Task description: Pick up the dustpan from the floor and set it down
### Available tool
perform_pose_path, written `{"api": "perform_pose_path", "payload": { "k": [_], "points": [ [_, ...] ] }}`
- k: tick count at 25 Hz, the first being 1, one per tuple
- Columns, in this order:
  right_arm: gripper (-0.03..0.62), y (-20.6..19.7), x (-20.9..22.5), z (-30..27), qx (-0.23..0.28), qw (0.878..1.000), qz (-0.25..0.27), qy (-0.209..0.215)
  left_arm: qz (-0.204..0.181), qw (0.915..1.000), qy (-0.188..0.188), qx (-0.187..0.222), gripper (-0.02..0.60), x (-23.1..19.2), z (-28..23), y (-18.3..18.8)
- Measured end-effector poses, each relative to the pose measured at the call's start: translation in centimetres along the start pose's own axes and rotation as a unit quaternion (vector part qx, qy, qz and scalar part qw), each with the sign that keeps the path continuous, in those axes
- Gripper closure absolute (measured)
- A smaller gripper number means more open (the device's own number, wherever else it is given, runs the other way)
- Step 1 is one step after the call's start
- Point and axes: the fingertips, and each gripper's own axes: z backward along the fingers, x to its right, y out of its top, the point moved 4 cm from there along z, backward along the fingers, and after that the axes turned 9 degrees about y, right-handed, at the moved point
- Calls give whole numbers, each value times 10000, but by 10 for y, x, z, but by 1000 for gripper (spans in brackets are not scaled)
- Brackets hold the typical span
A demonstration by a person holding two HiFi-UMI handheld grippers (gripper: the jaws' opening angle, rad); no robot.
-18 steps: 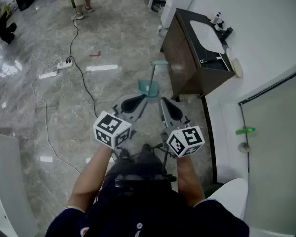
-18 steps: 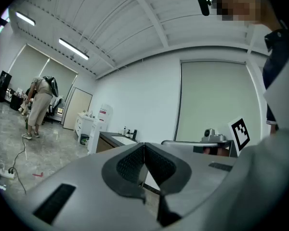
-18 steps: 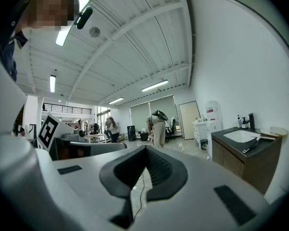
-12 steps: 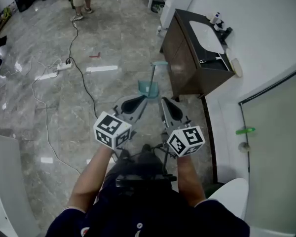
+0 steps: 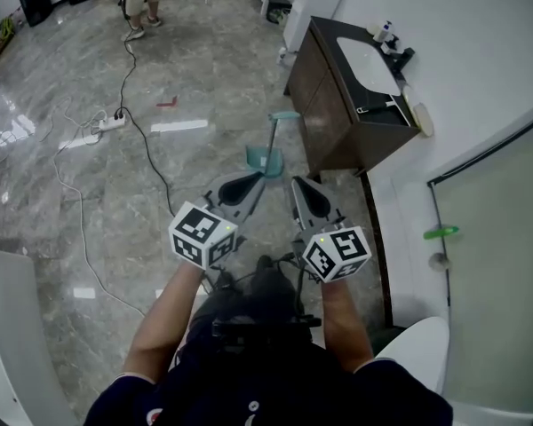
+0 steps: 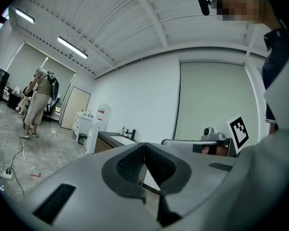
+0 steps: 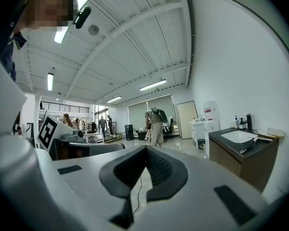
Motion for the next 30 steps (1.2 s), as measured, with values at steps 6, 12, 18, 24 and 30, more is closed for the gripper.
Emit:
{"api": "perform_pose_path", "payload": {
  "k": [6, 12, 18, 24, 30],
  "points": [
    [588, -4, 23, -9, -59, 9999, -58, -109, -8, 10000, -7, -70, 568, -12, -19, -1],
    [588, -4, 63, -32, -74, 9999, -134, -79, -34, 9998, 69, -178, 568, -29, -57, 0],
    [588, -8, 125, -63, -114, 9997, -191, 74, -56, 9993, 199, -318, 568, -50, -120, -7],
    [588, -11, 202, -94, -249, 9989, -243, 326, -41, 9981, 401, -464, 568, -65, -199, -14],
    [587, -15, 269, -127, -474, 9955, -298, 764, -26, 9949, 835, -561, 568, -85, -263, -13]
  ]
}}
